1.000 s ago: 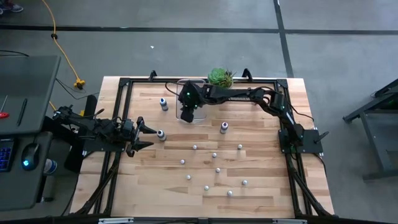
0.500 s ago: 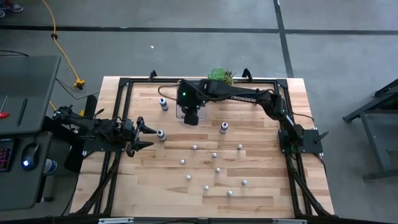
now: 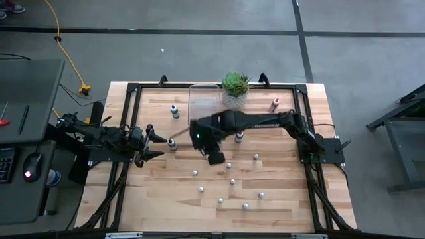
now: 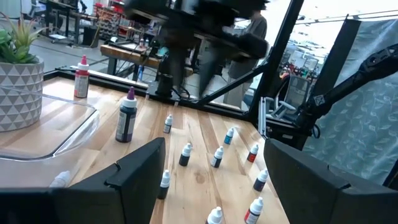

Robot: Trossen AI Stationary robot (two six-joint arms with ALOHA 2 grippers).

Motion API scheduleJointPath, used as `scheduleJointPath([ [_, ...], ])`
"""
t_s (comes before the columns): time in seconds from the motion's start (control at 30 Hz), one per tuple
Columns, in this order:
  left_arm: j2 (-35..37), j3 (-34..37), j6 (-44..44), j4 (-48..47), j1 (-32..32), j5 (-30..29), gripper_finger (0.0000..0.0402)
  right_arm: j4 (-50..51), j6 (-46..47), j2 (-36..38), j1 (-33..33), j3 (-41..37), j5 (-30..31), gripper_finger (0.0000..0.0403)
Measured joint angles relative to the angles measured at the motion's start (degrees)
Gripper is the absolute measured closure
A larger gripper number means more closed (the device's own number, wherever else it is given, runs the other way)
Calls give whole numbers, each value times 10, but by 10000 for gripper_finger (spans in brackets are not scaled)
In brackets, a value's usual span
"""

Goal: Pick & Place food coloring
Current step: Put the small orange food coloring bottle into the transparent bin

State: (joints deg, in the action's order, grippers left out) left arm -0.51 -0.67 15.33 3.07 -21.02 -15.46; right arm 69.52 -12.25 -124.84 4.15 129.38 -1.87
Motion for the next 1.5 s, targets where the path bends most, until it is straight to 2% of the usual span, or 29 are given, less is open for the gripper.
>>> scheduleJointPath([
  [0.27, 0, 0, 0, 0, 0, 0, 130, -51, 48, 1, 54, -46, -1, 279],
  [0.5, 0, 0, 0, 0, 0, 0, 130, -222, 156, 1, 81, -153, -30, 279],
  [0.83, 0, 0, 0, 0, 0, 0, 130, -415, 184, 0, 83, -288, 39, 276],
  [1.03, 0, 0, 0, 0, 0, 0, 130, -437, 226, 0, 82, -317, 43, 242],
  [1.23, 0, 0, 0, 0, 0, 0, 130, -444, 229, 0, 80, -317, 48, 200],
  [1.5, 0, 0, 0, 0, 0, 0, 130, -467, 240, -30, 75, -315, 19, 194],
])
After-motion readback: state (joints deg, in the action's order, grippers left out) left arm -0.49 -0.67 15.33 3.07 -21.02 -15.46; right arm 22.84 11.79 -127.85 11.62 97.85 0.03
